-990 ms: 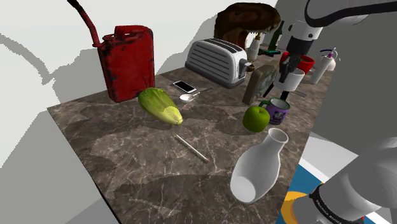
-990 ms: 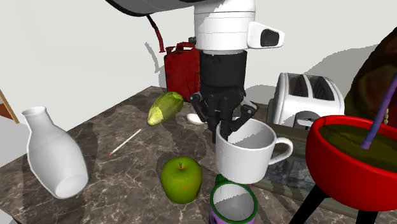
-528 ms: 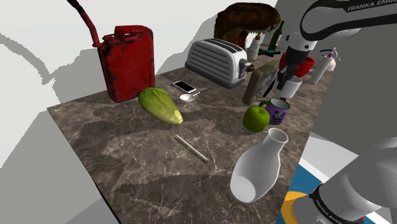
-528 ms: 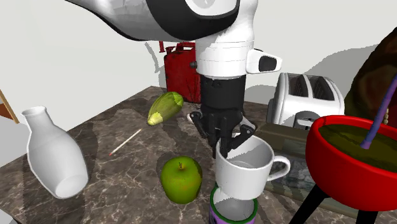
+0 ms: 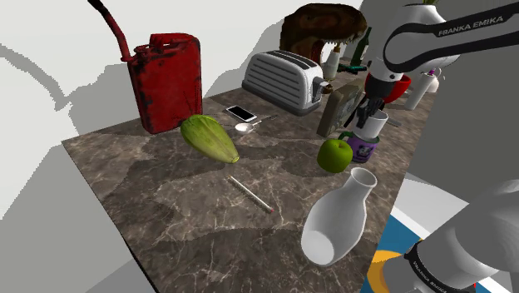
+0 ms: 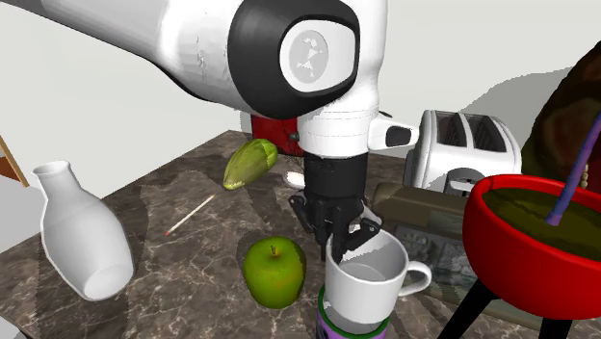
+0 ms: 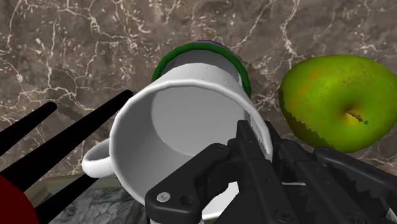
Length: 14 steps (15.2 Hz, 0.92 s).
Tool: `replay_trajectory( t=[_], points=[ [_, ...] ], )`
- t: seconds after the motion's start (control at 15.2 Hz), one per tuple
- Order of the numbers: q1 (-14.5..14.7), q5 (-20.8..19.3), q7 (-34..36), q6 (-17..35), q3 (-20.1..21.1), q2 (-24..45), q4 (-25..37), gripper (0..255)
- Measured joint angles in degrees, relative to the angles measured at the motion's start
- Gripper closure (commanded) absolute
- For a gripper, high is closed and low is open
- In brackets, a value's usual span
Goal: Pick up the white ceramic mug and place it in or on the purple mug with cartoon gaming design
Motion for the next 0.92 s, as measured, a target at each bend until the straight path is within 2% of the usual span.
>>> replay_trajectory(
  t=[0.4, 0.46, 0.92],
  points=[
    [-0.03, -0.07, 0.0, 0.59, -0.03, -0.06, -0.33, 255],
    [-0.04, -0.06, -0.01, 0.57, -0.03, -0.05, -0.31, 0],
    [0.02, 0.04, 0.04, -0.36, 0.08, -0.19, 0.24, 0]
  ],
)
